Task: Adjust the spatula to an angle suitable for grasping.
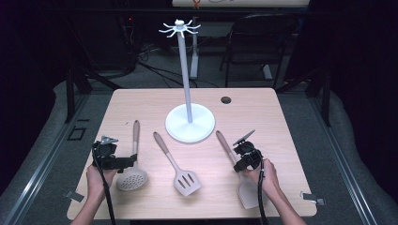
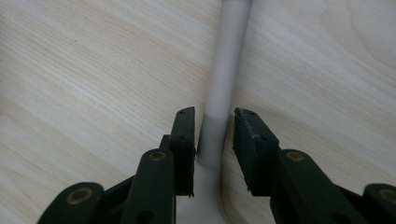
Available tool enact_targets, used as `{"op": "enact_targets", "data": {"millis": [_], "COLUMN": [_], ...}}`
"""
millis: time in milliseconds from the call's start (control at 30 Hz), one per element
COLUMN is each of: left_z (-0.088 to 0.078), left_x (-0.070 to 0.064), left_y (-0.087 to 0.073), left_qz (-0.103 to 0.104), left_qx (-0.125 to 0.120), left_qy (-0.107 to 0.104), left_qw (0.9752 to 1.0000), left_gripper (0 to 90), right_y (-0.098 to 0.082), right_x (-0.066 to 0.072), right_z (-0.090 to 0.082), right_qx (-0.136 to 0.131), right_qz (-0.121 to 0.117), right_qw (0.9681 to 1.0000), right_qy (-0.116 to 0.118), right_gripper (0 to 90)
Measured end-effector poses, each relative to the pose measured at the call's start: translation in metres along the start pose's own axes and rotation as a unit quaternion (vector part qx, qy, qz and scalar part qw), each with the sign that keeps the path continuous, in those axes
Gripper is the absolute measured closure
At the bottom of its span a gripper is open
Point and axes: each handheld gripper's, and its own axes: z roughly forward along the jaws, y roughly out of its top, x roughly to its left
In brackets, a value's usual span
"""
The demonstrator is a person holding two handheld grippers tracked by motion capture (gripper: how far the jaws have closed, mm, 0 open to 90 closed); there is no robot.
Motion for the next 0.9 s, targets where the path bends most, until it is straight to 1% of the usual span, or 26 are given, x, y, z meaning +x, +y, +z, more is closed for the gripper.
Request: {"op": "enact_targets", "data": {"millis": [33, 67, 133, 167, 267, 300, 333, 367, 400, 433, 467, 500, 533, 567, 600, 633, 700, 733, 767, 833, 867, 900], "left_z": [0.000, 0.000, 0.000, 0.000, 0.000, 0.000, 0.000, -0.001, -0.001, -0.001, -0.001, -0.001, 0.000, 0.000, 0.000, 0.000, 0.000, -0.001, 0.000, 0.000, 0.000, 0.000], "left_x": [0.000, 0.000, 0.001, 0.001, 0.000, 0.000, 0.000, 0.000, 0.001, 0.000, 0.000, -0.002, -0.003, -0.003, -0.003, -0.003, -0.003, -0.002, -0.002, -0.001, -0.001, -0.002], "left_y": [0.000, 0.000, 0.000, 0.000, 0.000, 0.000, 0.000, -0.001, 0.000, 0.000, 0.000, 0.000, 0.000, 0.000, 0.000, 0.000, 0.000, 0.000, 0.000, 0.000, 0.000, 0.000], "left_qz": [0.000, 0.000, 0.000, 0.000, 0.000, 0.001, 0.001, 0.001, 0.001, 0.004, 0.004, 0.010, 0.012, 0.012, 0.013, 0.014, 0.013, 0.013, 0.012, 0.013, 0.013, 0.013], "left_qx": [0.001, 0.001, 0.002, 0.002, 0.002, 0.002, 0.002, 0.002, 0.002, 0.001, 0.001, 0.003, 0.002, 0.002, 0.002, 0.002, 0.002, 0.002, 0.001, 0.002, 0.002, 0.002], "left_qy": [0.001, 0.001, 0.002, 0.002, 0.002, 0.002, 0.002, 0.001, 0.002, 0.006, 0.006, 0.009, 0.009, 0.009, 0.009, 0.009, 0.008, 0.008, 0.008, 0.007, 0.007, 0.006], "left_qw": [1.0000, 1.0000, 1.0000, 1.0000, 1.0000, 1.0000, 1.0000, 1.0000, 1.0000, 1.0000, 1.0000, 0.9999, 0.9999, 0.9999, 0.9999, 0.9999, 0.9999, 0.9999, 0.9999, 0.9999, 0.9999, 0.9999], "left_gripper": [2.1, 2.1, 2.2, 2.2, 2.3, 2.3, 2.3, 2.4, 2.4, 2.4, 2.5, 2.5, 2.5, 2.5, 2.5, 2.5, 2.5, 2.4, 2.5, 2.5, 2.5, 2.5], "right_y": [0.001, 0.002, 0.002, 0.001, 0.001, 0.000, 0.000, -0.002, -0.002, -0.003, -0.003, -0.003, -0.003, -0.003, -0.003, -0.004, -0.005, -0.005, -0.007, -0.007, -0.009, -0.009], "right_x": [0.000, 0.000, 0.001, 0.003, 0.002, 0.002, 0.002, -0.001, -0.001, -0.003, -0.003, -0.003, -0.002, -0.002, -0.002, -0.003, -0.004, -0.004, -0.005, -0.005, -0.004, -0.005], "right_z": [0.001, 0.003, 0.004, 0.005, 0.004, 0.004, 0.004, 0.004, 0.004, 0.003, 0.003, 0.003, 0.003, 0.003, 0.003, 0.002, 0.002, 0.000, -0.002, -0.004, -0.005, -0.008], "right_qx": [0.003, 0.008, 0.006, -0.001, -0.001, -0.003, -0.003, -0.010, -0.010, -0.011, -0.012, -0.012, -0.019, -0.019, -0.024, -0.023, -0.026, -0.024, -0.033, -0.034, -0.050, -0.045], "right_qz": [-0.002, -0.002, -0.005, -0.002, -0.001, 0.005, 0.005, 0.015, 0.015, 0.016, 0.010, 0.009, 0.005, 0.005, 0.005, 0.002, 0.002, 0.003, 0.003, 0.007, 0.013, 0.005], "right_qw": [1.0000, 1.0000, 0.9999, 1.0000, 1.0000, 1.0000, 1.0000, 0.9998, 0.9998, 0.9998, 0.9999, 0.9999, 0.9998, 0.9998, 0.9997, 0.9997, 0.9996, 0.9997, 0.9994, 0.9994, 0.9987, 0.9990], "right_qy": [-0.002, 0.002, -0.007, -0.008, -0.009, -0.005, -0.005, 0.005, 0.005, 0.009, 0.006, 0.004, 0.002, 0.002, -0.006, -0.009, -0.008, -0.009, -0.009, -0.007, -0.006, -0.006], "right_gripper": [72.5, 73.9, 74.3, 74.5, 75.2, 75.5, 75.5, 76.1, 76.1, 76.7, 77.2, 78.1, 78.2, 78.2, 78.3, 78.3, 78.3, 78.4, 78.4, 78.4, 78.4, 78.4]}}
